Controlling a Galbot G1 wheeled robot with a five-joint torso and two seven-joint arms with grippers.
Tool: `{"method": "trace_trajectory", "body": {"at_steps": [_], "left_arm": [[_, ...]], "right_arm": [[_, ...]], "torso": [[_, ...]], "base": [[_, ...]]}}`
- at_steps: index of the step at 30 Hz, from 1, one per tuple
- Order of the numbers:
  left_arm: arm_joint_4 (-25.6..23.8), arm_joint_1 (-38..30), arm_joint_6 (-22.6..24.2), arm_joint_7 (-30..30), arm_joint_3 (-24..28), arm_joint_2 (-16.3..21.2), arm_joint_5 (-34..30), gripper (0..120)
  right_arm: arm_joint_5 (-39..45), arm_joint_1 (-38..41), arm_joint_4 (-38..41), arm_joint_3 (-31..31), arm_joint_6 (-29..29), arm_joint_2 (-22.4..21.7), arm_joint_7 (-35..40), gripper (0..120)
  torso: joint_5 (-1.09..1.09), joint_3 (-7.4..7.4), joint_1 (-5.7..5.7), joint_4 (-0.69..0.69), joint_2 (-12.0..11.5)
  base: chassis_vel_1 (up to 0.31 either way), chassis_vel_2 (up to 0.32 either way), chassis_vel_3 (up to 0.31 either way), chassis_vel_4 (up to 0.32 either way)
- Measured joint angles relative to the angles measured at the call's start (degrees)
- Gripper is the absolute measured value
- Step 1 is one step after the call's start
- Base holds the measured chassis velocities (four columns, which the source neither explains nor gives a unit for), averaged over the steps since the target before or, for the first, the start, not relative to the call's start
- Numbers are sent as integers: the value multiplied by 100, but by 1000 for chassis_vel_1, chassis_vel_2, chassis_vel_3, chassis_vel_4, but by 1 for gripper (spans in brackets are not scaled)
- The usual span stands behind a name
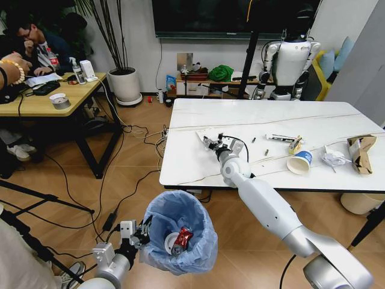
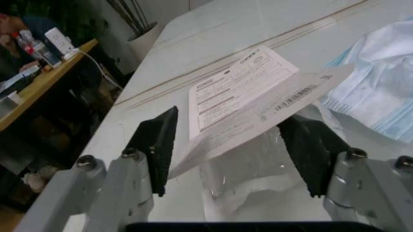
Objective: Pick up the trash bin and place the trash from the table into it.
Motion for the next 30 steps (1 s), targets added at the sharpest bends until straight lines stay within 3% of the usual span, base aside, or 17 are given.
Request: {"method": "trace_trajectory", "body": {"at_steps": [15,24,30], "left_arm": [[18,-8,-4,6,2,-9,21,0],[25,-34,-6,7,14,-5,22,0],[10,-42,-9,7,-11,3,-20,0]], "right_arm": [[31,-11,11,-39,-4,-19,-45,1],[115,-87,218,-31,-6,-132,-107,0],[506,-264,1138,108,50,-693,-264,0]], "torso": [[0,0,0,0,0],[0,0,0,0,0],[2,0,0,2,0]], "base": [[0,0,0,0],[0,0,0,0],[0,0,0,0]]}}
